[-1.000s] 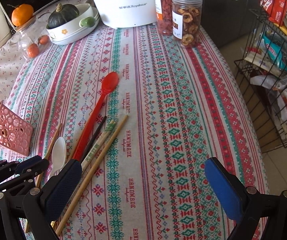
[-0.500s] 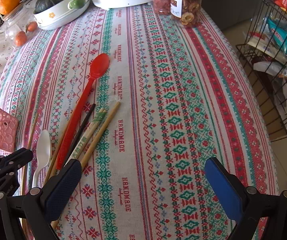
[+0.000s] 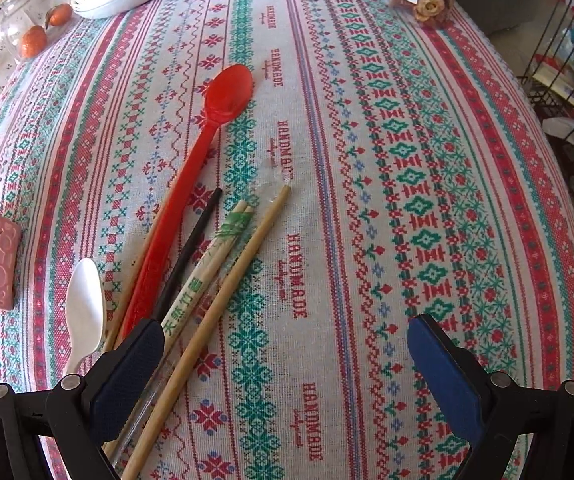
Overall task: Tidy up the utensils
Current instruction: 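Grasp a wooden chopstick with the left gripper while the right gripper grasps another, then lift both wooden chopsticks and release them into the pink basket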
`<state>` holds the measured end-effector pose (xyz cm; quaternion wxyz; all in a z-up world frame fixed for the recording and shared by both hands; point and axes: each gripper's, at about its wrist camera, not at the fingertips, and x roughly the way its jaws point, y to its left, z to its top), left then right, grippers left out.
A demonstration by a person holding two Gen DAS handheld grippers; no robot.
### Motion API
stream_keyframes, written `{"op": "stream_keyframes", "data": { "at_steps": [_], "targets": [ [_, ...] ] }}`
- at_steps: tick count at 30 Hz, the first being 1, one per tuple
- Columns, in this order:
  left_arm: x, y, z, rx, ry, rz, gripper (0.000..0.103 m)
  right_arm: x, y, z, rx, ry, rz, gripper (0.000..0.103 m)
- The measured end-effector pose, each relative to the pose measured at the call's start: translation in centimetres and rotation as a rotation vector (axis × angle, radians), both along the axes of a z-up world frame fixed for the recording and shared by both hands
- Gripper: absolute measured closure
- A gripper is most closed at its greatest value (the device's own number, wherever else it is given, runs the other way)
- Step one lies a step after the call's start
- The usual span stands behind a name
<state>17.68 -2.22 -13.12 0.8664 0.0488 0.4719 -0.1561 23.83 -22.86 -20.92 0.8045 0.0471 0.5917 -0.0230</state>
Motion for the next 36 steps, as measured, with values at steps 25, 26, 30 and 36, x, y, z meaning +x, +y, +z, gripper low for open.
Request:
{"op": "stream_keyframes", "data": {
  "at_steps": [25,26,30,36],
  "targets": [
    [-2.2,3.1,2.9,-0.077,-0.091,0.031,0.097,0.1,1.2,-0.6,0.014,-0.022,-0.015,0.097],
    [-2.3,3.2,3.0,-0.079,-0.097,0.035,0.097,-0.1,0.8,-0.6,0.043,-0.022,-0.023,0.096],
    [-2.7,3.4,3.9,-0.100,-0.125,0.042,0.097,-1.3,-0.3,0.4,0.125,-0.054,-0.039,0.097],
    [-3.8,4.2,6.7,-0.156,-0.205,0.058,0.097,-4.3,-0.9,5.0,0.163,-0.203,-0.025,0.097]
  ]
}}
